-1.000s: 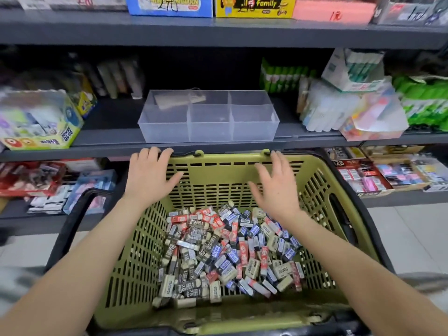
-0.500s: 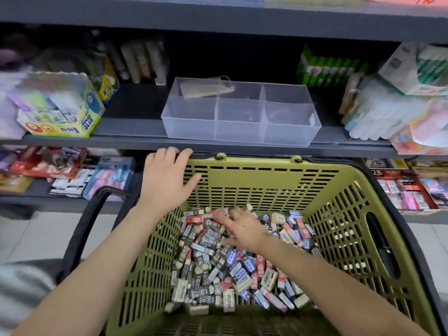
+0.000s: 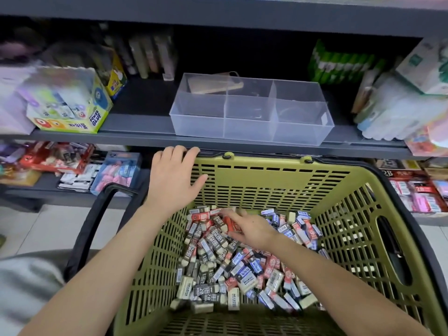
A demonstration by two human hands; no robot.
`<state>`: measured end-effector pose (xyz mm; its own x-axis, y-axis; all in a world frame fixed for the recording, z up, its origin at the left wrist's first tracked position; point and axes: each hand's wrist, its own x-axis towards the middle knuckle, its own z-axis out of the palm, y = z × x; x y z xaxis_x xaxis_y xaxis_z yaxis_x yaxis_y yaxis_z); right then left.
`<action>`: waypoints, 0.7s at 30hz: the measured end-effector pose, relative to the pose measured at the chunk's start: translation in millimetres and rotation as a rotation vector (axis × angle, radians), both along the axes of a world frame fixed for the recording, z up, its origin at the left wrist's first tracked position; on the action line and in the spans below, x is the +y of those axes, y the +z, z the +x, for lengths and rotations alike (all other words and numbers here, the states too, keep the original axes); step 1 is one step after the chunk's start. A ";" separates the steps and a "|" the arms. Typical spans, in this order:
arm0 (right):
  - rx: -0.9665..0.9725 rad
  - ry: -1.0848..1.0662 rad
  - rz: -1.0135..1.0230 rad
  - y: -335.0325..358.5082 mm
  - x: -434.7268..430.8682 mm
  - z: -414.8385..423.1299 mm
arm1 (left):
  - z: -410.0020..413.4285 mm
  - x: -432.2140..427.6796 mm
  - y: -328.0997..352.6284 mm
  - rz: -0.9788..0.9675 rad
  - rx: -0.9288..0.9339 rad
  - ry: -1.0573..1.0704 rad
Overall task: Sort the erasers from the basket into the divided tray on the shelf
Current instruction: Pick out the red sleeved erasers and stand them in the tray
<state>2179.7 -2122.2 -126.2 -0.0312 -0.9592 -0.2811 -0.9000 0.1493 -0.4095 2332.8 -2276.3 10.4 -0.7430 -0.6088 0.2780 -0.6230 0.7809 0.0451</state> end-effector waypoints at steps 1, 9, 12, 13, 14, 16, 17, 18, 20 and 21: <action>0.039 0.032 0.002 -1.6 -3.4 2.1 | 0.3 -0.3 -0.3 0.000 0.002 0.006; -0.352 -0.178 0.047 -6.5 2.4 -3.1 | 4.9 -3.5 -1.5 0.041 0.001 0.017; -0.649 -0.355 0.055 13.9 16.5 -9.8 | 6.3 0.8 3.0 0.097 0.121 0.040; -0.745 -0.404 0.038 24.0 19.5 -11.9 | 6.6 6.2 4.2 0.106 0.228 0.027; -0.814 -0.441 0.005 36.0 21.2 -13.9 | 6.0 14.4 5.8 0.124 0.344 0.002; -0.907 -0.457 -0.100 64.2 22.2 -14.4 | 4.6 36.3 7.7 0.366 0.474 0.012; -0.917 -0.435 -0.173 79.6 21.9 -11.5 | 2.6 46.2 8.7 0.658 0.469 0.071; -0.893 -0.399 -0.248 95.3 21.8 -6.0 | -0.8 54.8 10.9 1.071 0.444 0.156; -0.752 -0.306 -0.347 119.2 22.5 9.2 | -9.3 63.1 13.4 1.894 0.474 0.300; -0.661 -0.254 -0.354 126.7 22.7 17.5 | -12.0 63.6 12.5 2.127 0.549 0.309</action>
<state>2197.1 -2099.5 0.6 -0.1946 -0.9809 0.0023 -0.4095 0.0791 -0.9089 2320.8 -2212.8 22.9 -0.6965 -0.2549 -0.6708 -0.3135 -0.7328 0.6039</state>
